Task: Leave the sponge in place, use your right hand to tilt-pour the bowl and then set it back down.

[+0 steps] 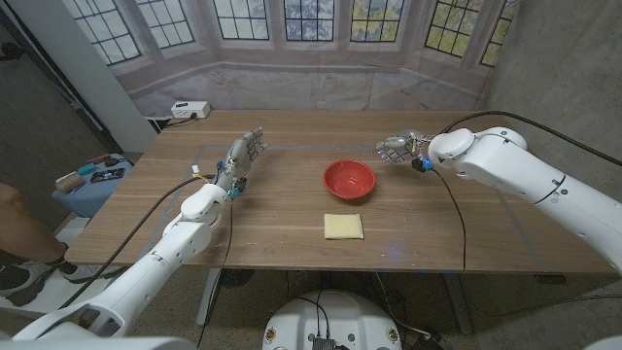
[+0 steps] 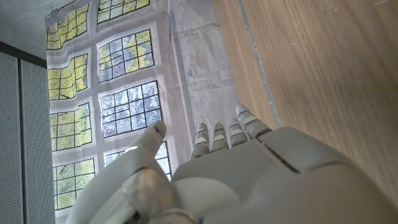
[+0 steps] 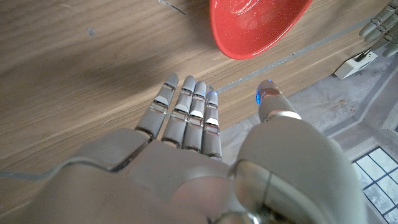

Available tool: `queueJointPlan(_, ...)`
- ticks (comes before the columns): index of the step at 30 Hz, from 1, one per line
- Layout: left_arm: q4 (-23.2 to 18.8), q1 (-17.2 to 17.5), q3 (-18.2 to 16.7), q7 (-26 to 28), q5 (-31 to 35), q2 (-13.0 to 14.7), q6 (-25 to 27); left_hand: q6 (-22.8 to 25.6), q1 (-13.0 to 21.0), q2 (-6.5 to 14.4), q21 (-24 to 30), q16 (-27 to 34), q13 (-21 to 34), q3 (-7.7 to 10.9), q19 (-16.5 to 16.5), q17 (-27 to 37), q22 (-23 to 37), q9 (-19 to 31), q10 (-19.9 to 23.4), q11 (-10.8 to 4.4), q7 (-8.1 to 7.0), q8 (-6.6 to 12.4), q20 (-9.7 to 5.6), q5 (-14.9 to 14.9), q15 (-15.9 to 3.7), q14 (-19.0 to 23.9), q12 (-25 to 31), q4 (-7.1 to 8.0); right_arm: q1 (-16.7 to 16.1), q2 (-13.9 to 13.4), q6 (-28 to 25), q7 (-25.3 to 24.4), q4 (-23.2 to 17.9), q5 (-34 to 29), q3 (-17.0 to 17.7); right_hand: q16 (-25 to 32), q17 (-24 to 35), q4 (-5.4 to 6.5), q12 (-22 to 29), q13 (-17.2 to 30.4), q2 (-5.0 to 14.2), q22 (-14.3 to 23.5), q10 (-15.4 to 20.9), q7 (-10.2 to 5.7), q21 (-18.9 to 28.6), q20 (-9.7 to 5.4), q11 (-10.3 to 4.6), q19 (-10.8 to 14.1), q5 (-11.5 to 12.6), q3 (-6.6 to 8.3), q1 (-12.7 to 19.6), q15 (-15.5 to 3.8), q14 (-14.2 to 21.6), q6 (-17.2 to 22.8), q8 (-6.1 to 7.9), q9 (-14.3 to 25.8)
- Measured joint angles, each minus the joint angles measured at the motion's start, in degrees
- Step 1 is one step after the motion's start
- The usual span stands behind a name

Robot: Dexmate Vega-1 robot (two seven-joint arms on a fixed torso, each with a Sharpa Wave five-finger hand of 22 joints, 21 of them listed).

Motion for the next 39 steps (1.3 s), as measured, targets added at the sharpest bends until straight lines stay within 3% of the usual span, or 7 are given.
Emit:
queueJointPlan(13, -0.1, 0.3, -0.3, -0.3, -0.2, 0.3, -0.4, 0.0, 0.4, -0.1, 0.0, 0.0, 0.0, 0.0, 0.0, 0.0, 0.0, 0.0, 0.3, 0.29, 0.0, 0.44, 0.0, 0.0, -0.31, 0.3, 0.0, 0.0, 5.8, 1.6, -8.7, 0.8, -0.8, -3.6, -6.3, 0.2, 0.0, -0.16, 0.0, 0.0, 0.01, 0.0, 1.6, 0.6, 0.6, -0.69, 0.36, 1.6, 0.2, -0.16, 1.5, -0.53, 2.2, 1.6, 0.0, 0.0)
queueJointPlan(29, -2.0, 1.7, -0.7, 0.1, -0.2, 0.9, -0.8, 0.2, 0.4, -0.1, -0.3, 0.0, 0.0, 0.0, 0.2, 0.0, 0.0, 0.0, 0.3, 0.29, -0.19, 0.44, 0.22, 0.0, -0.08, 0.5, 0.0, 0.0, 9.6, 4.0, -17.2, -0.9, -1.3, -5.8, -11.5, 0.7, 0.1, -0.48, 0.4, 0.5, 0.0, 0.0, 2.8, 0.9, 1.1, -0.37, 0.56, 2.7, 0.4, -0.47, 3.0, 0.16, 3.5, 2.6, 0.0, 0.0)
queueJointPlan(39, -2.6, 2.5, -1.1, 0.4, -0.3, 1.2, -1.0, 0.8, 0.4, -0.1, -0.3, 0.0, 0.0, 0.0, 0.2, 0.0, 0.0, 0.0, 0.6, 0.61, -0.01, 0.44, 0.22, 0.2, 0.1, 0.7, 0.0, 0.0, 11.9, 6.3, -21.3, -2.3, -0.1, -6.4, -15.2, 1.2, 0.2, -0.08, 0.4, 0.8, 0.07, 0.0, 3.5, 1.49, 1.1, -0.61, 1.23, 2.4, 0.4, -0.87, 3.5, 0.35, 5.0, 3.2, 0.0, 0.2)
